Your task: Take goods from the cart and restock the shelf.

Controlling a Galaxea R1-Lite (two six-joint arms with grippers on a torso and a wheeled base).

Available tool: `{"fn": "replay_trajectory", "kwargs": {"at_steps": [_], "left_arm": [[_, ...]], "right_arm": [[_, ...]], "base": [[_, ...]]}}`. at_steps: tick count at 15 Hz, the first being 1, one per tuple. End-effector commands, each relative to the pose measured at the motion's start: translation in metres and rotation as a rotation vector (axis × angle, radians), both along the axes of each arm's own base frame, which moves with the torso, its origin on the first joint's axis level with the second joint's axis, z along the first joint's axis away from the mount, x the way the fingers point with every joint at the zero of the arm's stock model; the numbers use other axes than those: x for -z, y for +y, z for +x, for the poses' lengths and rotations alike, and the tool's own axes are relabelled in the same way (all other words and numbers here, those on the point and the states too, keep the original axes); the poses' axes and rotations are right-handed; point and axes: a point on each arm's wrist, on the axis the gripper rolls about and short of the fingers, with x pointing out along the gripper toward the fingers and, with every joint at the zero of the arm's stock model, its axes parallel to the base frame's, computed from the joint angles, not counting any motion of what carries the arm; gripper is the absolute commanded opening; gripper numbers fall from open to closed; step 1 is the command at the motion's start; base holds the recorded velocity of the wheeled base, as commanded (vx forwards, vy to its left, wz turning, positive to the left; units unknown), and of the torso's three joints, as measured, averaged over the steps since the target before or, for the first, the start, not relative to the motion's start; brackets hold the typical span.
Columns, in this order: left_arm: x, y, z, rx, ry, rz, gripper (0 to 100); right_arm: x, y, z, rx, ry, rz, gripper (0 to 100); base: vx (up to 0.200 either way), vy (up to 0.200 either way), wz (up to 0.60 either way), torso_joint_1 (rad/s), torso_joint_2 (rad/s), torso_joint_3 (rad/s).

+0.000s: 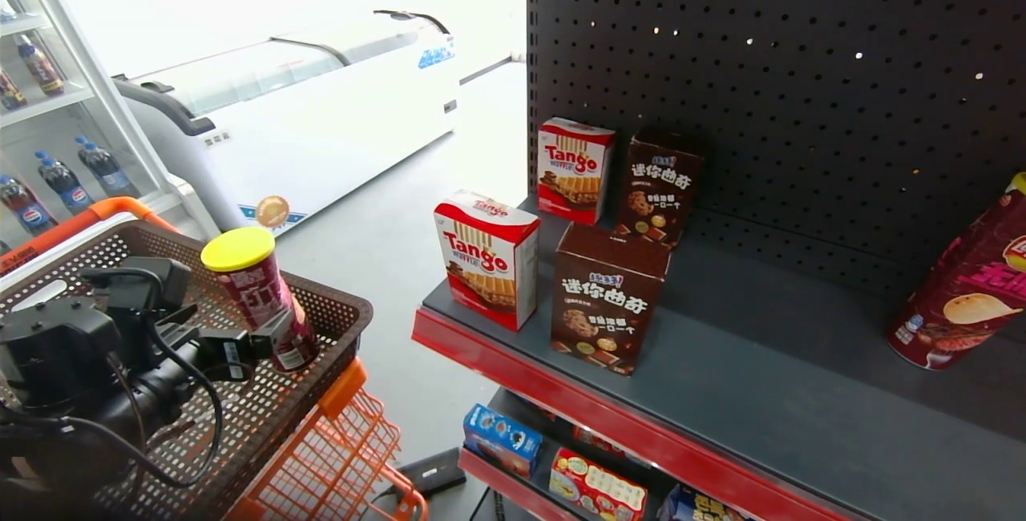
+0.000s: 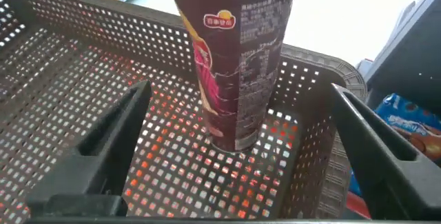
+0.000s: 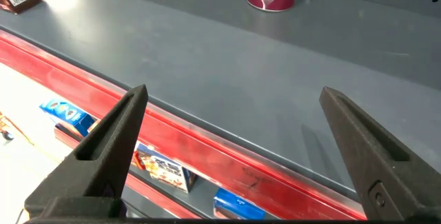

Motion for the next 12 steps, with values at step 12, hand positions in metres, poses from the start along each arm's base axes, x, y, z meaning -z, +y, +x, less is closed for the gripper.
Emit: {"fn": "replay_trajectory", "kwargs": {"at_steps": [12], "left_arm": [[0.019, 0.01, 0.079, -0.059, -0.124, 0.015, 100]], "right_arm": [[0.0, 0.0, 0.0, 0.0, -0.001, 0.0, 100]], "base": [[0.0, 0.0, 0.0, 0.0, 0.0, 0.0]]}}
